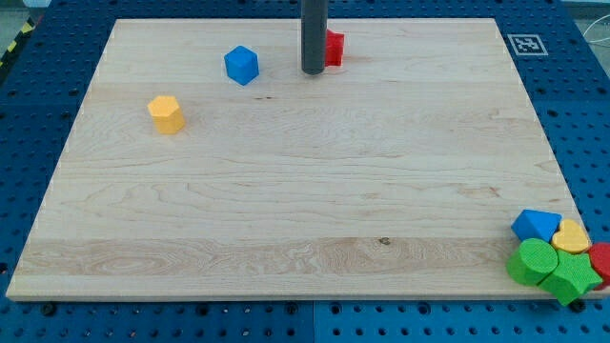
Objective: Push the red star towards the bottom right of the board
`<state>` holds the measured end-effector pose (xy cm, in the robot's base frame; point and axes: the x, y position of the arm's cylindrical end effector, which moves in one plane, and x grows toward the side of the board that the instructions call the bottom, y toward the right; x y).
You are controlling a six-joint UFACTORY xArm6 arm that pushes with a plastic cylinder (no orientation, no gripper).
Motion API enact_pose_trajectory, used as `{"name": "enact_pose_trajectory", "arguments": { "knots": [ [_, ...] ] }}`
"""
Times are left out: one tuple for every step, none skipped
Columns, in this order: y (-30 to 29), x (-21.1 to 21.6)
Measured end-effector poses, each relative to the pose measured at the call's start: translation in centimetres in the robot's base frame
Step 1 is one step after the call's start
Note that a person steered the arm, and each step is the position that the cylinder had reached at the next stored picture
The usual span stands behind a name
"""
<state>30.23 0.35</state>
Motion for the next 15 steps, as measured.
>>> {"name": "enact_pose_trajectory", "arguments": {
  "knots": [
    [-1.3,-0.3],
    [-2.4,-1.9],
    [-2.4,-4.0],
    [-2.4,-6.0],
    [-1.8,-8.2],
    [0.0,-7.2],
    [0.4,-5.3],
    [2.1,-4.4],
    [4.7,-4.4],
    [6.2,-3.5],
    [6.2,-2.3],
    [6.2,-1.0],
    [6.2,0.2],
    [6.2,1.5],
    [6.2,2.6]
  ]
}}
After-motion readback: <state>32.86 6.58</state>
